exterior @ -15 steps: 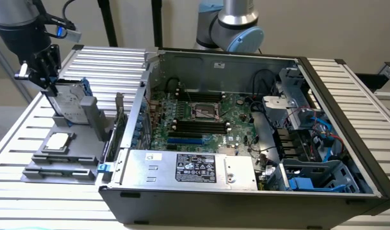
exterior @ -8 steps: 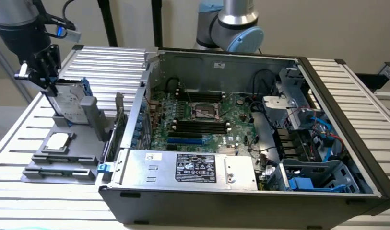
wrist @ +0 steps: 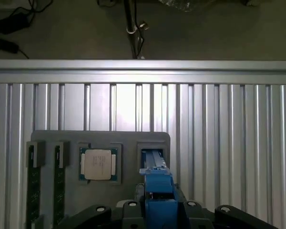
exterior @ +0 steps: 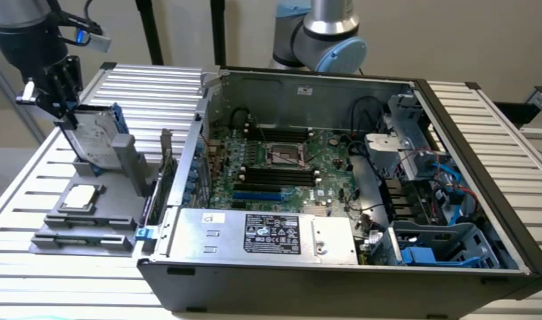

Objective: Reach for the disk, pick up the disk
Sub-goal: 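Pick up the disk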

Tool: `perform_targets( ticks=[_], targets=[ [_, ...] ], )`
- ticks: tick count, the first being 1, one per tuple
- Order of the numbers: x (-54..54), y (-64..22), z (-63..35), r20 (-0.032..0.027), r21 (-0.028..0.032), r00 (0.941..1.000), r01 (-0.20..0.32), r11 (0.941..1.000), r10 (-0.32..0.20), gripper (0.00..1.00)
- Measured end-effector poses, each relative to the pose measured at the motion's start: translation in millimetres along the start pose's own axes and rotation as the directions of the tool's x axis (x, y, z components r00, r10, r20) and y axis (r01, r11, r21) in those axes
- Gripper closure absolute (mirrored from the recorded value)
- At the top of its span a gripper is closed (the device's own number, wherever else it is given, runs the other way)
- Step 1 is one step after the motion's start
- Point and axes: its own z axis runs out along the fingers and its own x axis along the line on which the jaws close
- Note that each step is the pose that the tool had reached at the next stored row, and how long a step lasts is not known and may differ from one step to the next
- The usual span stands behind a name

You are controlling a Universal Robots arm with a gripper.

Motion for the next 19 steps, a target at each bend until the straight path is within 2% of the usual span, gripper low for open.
perform_targets(
  ticks=[7,14,19],
  targets=[
    [-0.2,-0.6,-23.0,0.0,0.0,1.0,0.0,1.0,0.0,0.67],
    [-0.2,-1.7,-54.4,0.0,-0.0001,1.0,0.0,1.0,0.0,0.67],
    [0.0,-6.8,-77.6,0.0001,-0.0001,1.0,0.001,1.0,-0.001,0.67]
  ],
)
